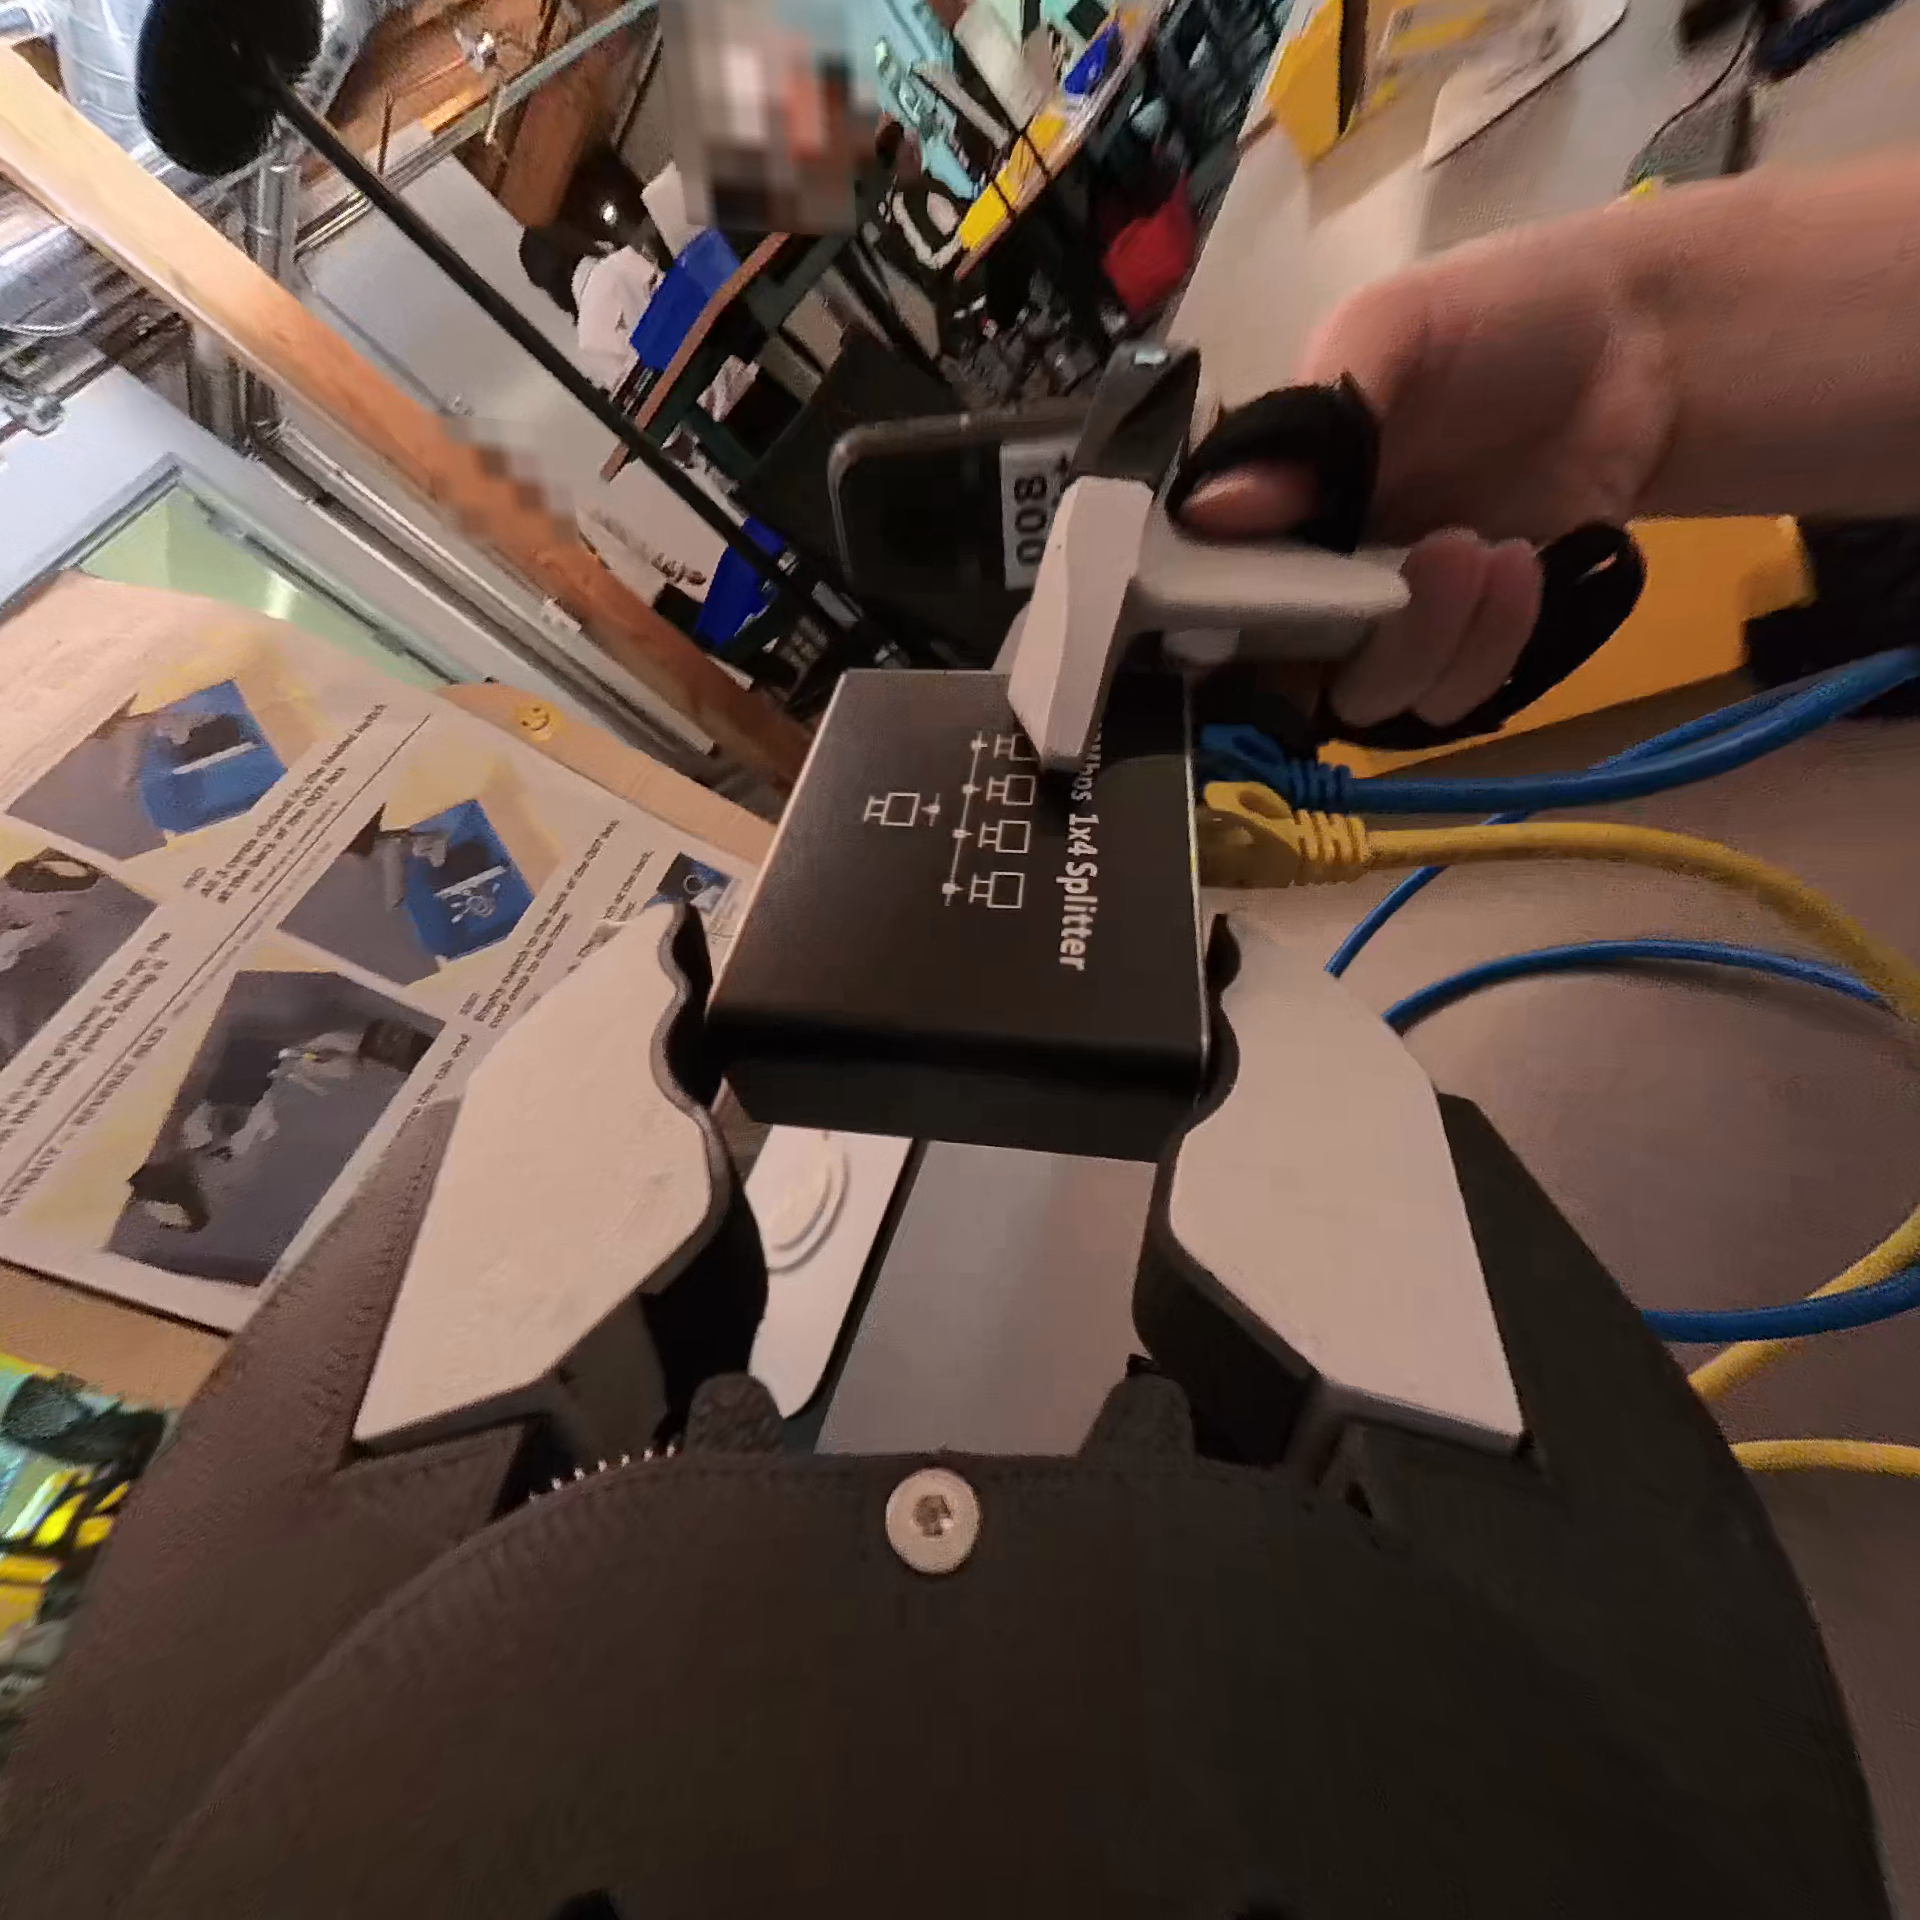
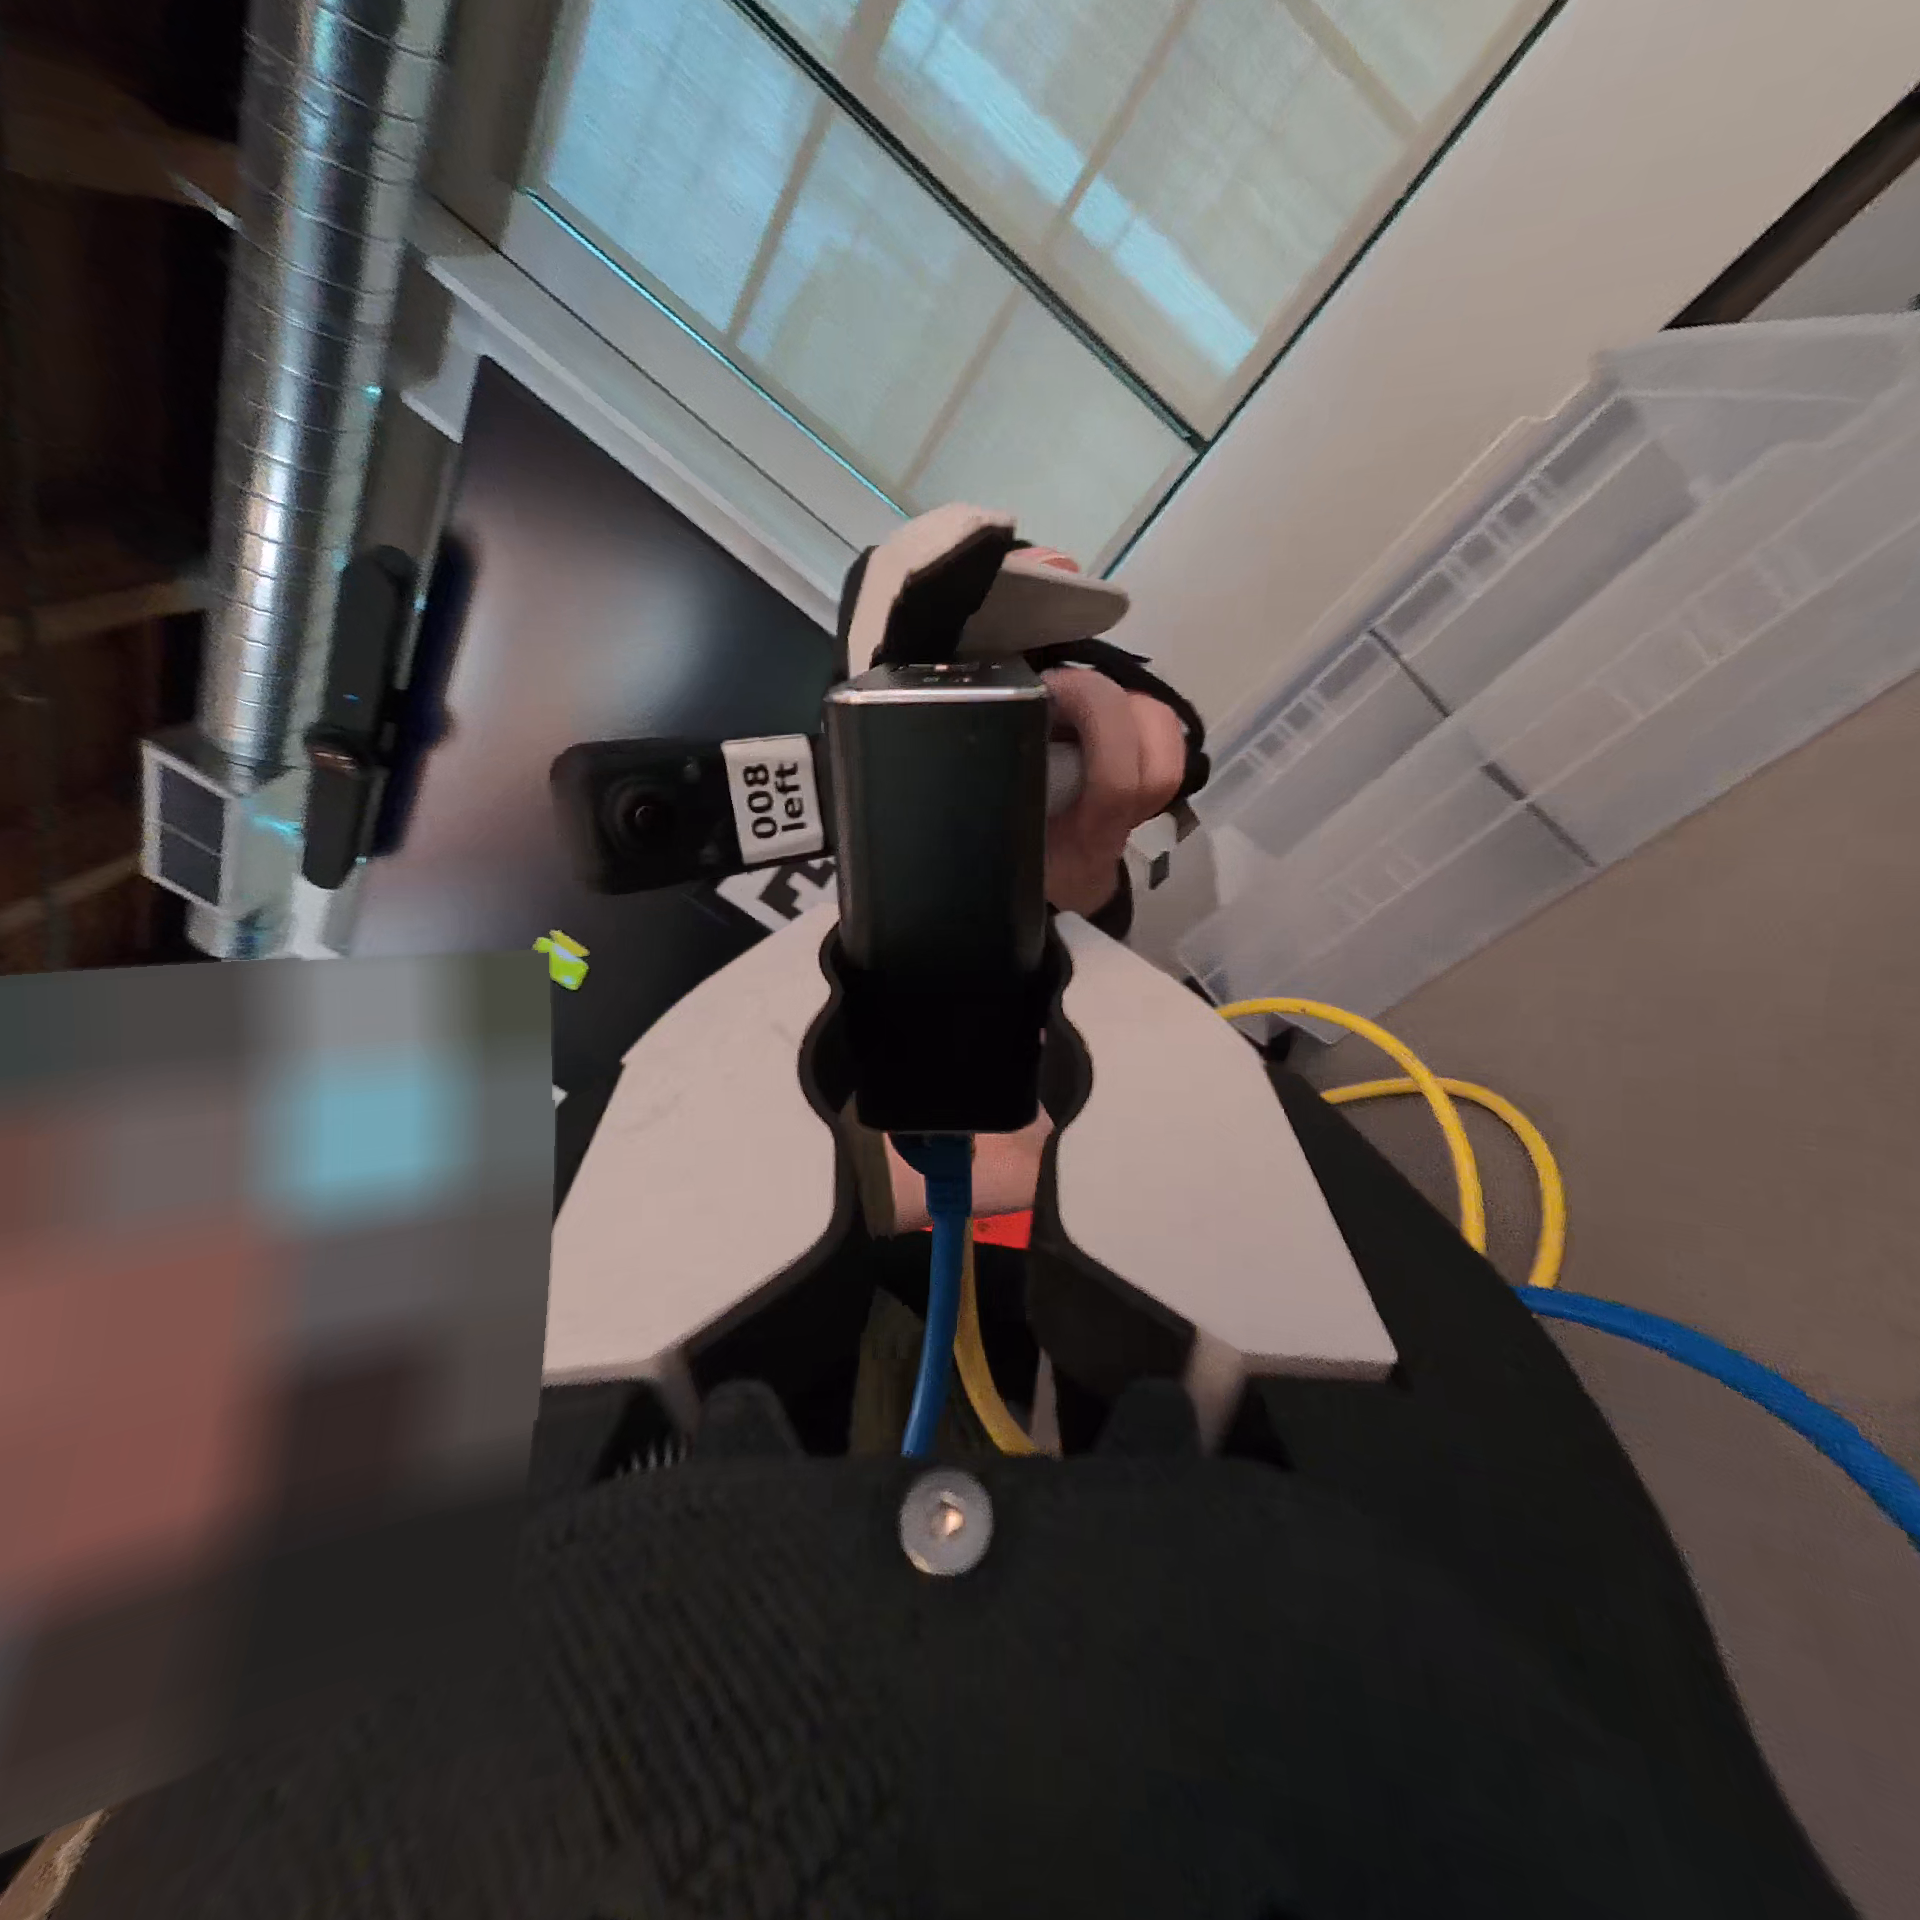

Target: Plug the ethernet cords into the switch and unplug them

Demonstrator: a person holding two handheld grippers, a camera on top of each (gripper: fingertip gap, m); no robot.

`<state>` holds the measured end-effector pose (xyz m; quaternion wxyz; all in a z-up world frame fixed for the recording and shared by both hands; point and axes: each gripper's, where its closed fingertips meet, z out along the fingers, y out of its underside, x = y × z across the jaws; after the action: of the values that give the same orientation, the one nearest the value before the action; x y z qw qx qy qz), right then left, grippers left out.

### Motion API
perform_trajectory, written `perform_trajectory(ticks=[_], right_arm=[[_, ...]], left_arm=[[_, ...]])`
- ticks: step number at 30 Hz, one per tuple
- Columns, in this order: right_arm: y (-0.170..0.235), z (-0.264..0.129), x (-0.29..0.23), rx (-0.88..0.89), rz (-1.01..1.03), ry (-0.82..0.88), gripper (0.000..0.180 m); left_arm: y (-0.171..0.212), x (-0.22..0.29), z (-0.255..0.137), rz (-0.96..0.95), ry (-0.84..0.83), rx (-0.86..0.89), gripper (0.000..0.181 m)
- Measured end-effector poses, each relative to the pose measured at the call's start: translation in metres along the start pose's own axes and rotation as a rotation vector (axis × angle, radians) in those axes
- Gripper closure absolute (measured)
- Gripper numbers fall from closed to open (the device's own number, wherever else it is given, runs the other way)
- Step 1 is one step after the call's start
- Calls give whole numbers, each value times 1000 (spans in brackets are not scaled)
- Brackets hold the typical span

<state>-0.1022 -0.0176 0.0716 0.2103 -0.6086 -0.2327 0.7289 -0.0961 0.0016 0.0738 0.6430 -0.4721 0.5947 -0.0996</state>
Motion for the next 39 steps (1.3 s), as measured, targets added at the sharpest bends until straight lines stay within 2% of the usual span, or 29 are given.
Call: perform_trajectory(ticks=[6, 8, 12, 22, 30, 35, 39], right_arm=[[0, 0, -3, 5, 16, -35, 148], [-2, -1, -4, 12, 14, -32, 148], [-1, -1, -8, 2, 27, -68, 147], [-2, -4, -12, 2, 49, -76, 148], [0, -4, -8, -12, 58, -67, 148], [-8, -6, -17, 28, 10, -100, 146], [-9, -5, -32, 35, -62, -161, 143]], left_arm=[[-6, -1, -7, -55, 34, 45, 91], [-9, 0, -8, -46, 36, 67, 99], [-17, 0, -10, -24, 25, 104, 101], [-20, 0, -7, -78, 35, 126, 100], [-14, 1, -4, -8, 5, 93, 99], [-25, -6, -4, 74, -73, 53, 100], [-42, -18, -16, 195, -222, 67, 100]])
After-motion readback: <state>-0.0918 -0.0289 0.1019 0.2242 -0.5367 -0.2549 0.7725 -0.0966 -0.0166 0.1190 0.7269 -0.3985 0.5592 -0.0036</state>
